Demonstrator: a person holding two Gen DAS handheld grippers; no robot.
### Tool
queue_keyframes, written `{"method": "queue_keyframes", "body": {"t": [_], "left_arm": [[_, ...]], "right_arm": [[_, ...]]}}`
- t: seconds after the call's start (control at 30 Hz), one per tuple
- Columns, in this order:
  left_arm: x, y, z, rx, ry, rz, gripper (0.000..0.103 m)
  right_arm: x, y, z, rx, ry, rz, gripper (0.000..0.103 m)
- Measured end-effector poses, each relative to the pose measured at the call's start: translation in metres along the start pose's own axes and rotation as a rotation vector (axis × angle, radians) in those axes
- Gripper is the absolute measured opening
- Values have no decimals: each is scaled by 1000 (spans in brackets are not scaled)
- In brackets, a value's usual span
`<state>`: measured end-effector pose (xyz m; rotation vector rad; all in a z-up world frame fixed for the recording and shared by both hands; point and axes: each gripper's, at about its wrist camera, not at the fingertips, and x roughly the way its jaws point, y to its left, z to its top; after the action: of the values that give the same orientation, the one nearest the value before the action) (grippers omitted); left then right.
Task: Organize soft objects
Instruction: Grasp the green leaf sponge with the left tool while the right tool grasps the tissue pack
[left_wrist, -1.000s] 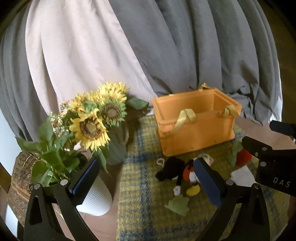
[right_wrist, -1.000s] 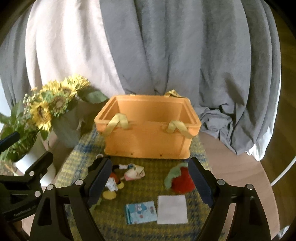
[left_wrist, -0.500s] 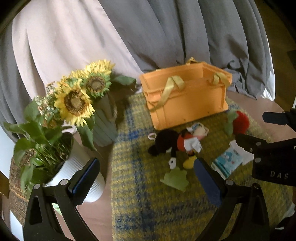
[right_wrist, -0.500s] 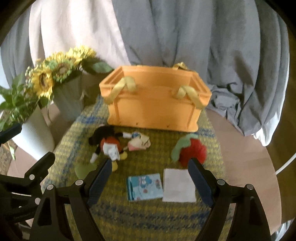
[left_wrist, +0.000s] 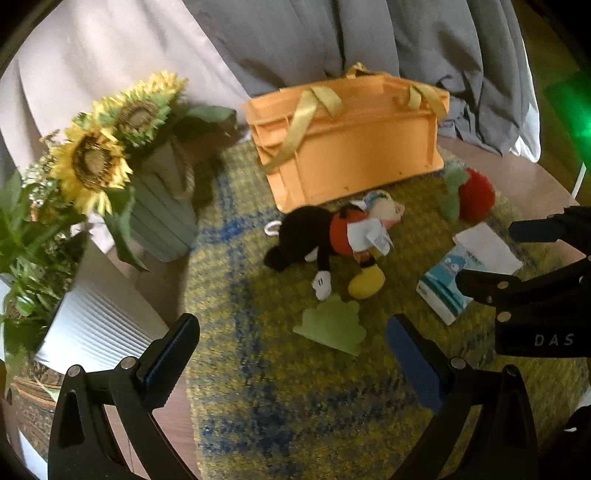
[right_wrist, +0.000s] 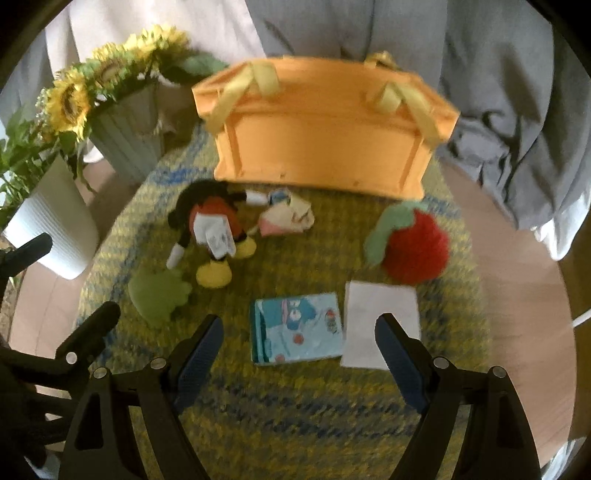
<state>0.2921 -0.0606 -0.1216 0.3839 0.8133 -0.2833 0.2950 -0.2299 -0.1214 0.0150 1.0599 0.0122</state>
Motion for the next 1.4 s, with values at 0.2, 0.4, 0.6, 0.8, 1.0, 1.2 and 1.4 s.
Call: {"method": "queue_keyframes", "body": {"t": [0.2,0.4,0.6,0.8,1.0,1.2,1.4], "left_arm": [[18,-7,-5,33,49,-10,103],[34,-14,-6,61,81,-29,103],[50,-19,-6,83,106,-55,100],[63,-22,-7,89,123,-79,85],[69,-22,-7,81,134,-116,61],[67,-18,-9,31,130,-127,58],[61,-13,-11,-59,144,-149,58]], "right_arm": [[17,1,-5,-24,47,-11,85],[32,-1,-8,-38,88,-6,85],[45,-1,-8,-41,124,13,85],[53,-2,-7,-42,137,23,84],[59,-1,-8,-43,153,39,76],[60,-2,-9,-52,143,32,74],[58,-4,-12,-32,130,45,73]]}}
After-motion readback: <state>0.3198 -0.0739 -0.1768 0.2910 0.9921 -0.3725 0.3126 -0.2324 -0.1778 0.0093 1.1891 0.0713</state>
